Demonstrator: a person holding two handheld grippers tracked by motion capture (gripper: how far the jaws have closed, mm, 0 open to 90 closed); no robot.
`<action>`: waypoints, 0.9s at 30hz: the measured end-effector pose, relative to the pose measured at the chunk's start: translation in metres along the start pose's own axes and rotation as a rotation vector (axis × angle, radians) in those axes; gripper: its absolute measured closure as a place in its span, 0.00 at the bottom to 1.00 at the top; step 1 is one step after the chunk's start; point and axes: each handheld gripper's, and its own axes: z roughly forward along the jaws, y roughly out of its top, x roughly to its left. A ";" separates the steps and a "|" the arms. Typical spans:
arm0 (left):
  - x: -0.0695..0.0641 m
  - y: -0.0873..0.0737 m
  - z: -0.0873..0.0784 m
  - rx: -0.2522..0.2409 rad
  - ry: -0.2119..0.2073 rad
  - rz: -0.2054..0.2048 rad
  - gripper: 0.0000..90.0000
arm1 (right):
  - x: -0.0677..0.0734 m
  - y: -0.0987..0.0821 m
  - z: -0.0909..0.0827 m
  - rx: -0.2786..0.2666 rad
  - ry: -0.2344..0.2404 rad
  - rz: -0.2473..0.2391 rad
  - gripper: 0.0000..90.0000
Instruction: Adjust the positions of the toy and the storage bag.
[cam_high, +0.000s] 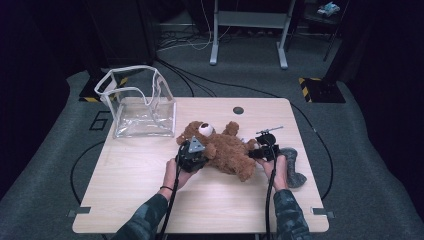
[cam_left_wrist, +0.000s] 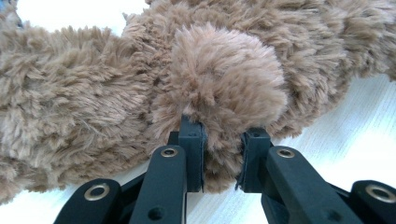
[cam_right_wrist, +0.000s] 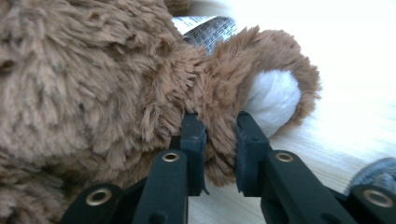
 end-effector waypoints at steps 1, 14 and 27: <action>0.000 0.000 -0.001 -0.006 0.005 0.001 0.85 | 0.001 -0.001 -0.001 -0.022 -0.017 -0.006 0.87; 0.015 0.027 -0.016 -0.070 0.047 0.032 0.88 | 0.002 -0.014 -0.033 -0.188 -0.098 0.016 0.90; 0.030 0.050 -0.008 -0.067 0.087 0.082 0.89 | 0.017 -0.023 -0.073 -0.304 -0.195 -0.026 0.91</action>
